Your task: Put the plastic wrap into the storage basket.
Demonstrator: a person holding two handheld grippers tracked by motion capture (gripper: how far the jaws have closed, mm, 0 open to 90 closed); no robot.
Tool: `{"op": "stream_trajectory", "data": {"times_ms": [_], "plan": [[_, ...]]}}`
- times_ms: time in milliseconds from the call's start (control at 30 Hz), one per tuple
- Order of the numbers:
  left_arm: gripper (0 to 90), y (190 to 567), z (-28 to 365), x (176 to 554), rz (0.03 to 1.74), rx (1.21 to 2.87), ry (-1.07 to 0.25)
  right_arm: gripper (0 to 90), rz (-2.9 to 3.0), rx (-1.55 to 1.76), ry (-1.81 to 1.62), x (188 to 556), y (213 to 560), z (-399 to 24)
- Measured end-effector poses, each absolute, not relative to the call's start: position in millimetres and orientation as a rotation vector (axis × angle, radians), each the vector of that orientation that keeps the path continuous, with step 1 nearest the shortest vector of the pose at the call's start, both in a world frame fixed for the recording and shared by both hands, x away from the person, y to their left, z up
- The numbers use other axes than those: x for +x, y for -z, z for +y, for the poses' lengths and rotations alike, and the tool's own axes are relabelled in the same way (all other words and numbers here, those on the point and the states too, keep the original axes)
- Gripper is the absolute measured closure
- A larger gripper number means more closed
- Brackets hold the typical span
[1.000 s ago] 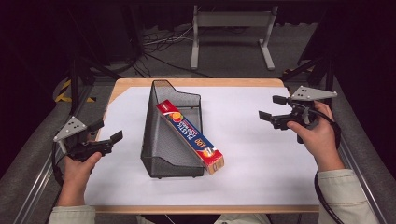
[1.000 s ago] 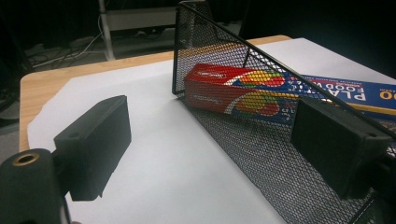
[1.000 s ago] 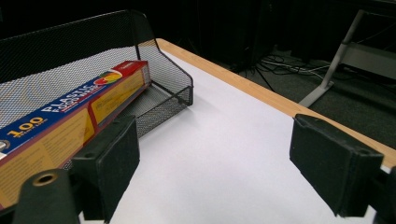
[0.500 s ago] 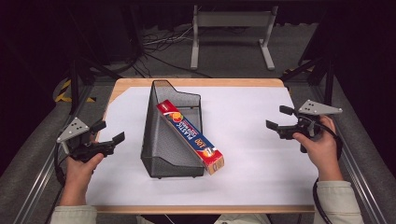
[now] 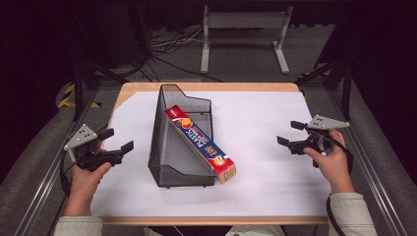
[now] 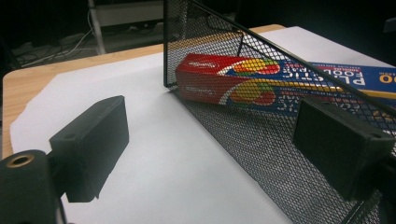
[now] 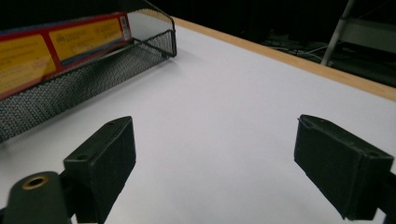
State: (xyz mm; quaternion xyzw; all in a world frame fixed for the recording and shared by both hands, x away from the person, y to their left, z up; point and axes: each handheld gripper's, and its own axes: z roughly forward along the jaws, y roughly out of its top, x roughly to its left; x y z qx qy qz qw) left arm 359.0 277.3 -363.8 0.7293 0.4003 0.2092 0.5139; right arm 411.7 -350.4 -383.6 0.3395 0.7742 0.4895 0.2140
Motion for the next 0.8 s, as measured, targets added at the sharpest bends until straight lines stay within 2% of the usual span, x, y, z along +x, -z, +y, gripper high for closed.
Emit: {"op": "stream_trajectory", "data": {"times_ms": [333,800], "plan": [[11.1,365.1,276.3,360.2,0.966,1.767,-0.506,13.5,2.24,1.025,-1.254,416.4,417.4,-352.3],[11.1,369.1,282.4,361.7,0.994,1.767,-0.504,13.5,2.23,1.067,-1.286,414.5,419.7,-357.9]]}}
